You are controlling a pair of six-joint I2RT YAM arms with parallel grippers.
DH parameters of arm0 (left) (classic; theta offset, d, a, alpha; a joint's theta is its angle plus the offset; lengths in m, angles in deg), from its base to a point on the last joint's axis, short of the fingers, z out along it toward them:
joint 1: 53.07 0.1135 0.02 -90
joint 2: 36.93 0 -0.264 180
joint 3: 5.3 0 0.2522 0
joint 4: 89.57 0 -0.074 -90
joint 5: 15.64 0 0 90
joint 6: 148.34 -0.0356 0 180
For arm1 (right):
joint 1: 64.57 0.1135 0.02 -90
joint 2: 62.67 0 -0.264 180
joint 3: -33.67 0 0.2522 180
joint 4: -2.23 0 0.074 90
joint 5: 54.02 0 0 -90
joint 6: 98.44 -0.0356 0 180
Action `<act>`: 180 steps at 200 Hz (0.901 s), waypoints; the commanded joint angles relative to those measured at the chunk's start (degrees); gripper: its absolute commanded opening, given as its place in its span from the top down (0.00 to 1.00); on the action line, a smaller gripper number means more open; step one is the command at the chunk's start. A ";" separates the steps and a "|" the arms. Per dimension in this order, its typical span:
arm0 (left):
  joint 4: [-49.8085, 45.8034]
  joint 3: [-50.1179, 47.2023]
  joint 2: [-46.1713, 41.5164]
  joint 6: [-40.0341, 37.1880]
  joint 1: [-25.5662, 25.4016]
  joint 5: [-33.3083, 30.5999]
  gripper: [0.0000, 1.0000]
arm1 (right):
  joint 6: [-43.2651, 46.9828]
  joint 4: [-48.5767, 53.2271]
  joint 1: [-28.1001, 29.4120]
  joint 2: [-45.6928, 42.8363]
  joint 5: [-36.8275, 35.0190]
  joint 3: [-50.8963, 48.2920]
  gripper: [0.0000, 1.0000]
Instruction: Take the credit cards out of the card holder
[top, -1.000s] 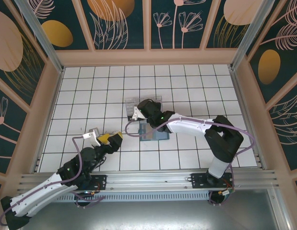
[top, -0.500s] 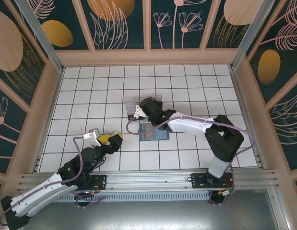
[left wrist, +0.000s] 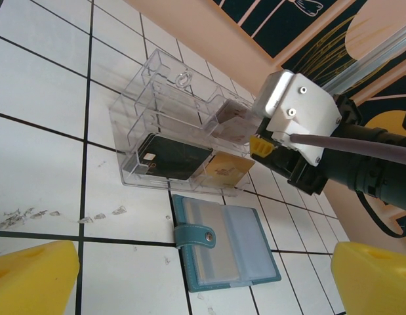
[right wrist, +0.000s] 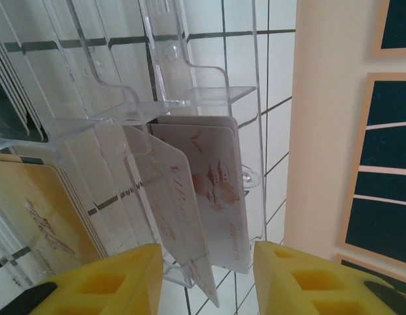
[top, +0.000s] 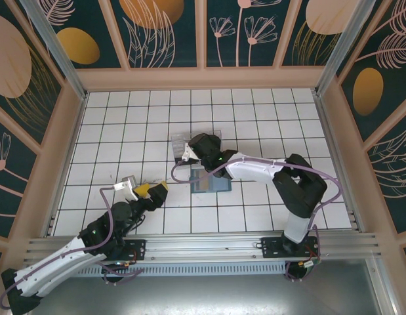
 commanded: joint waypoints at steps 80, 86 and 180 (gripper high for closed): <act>-1.34 -0.45 -1.14 -1.20 0.23 -0.79 0.01 | -3.57 -4.90 -2.45 2.84 -6.03 7.06 0.55; -1.34 -0.44 -1.11 -1.21 0.22 -0.84 0.01 | -3.78 -4.85 -2.51 2.50 -6.03 6.65 0.55; -0.64 -0.49 -0.55 -0.73 0.22 -0.44 0.02 | -22.27 4.69 -2.91 -1.59 -6.27 8.38 0.51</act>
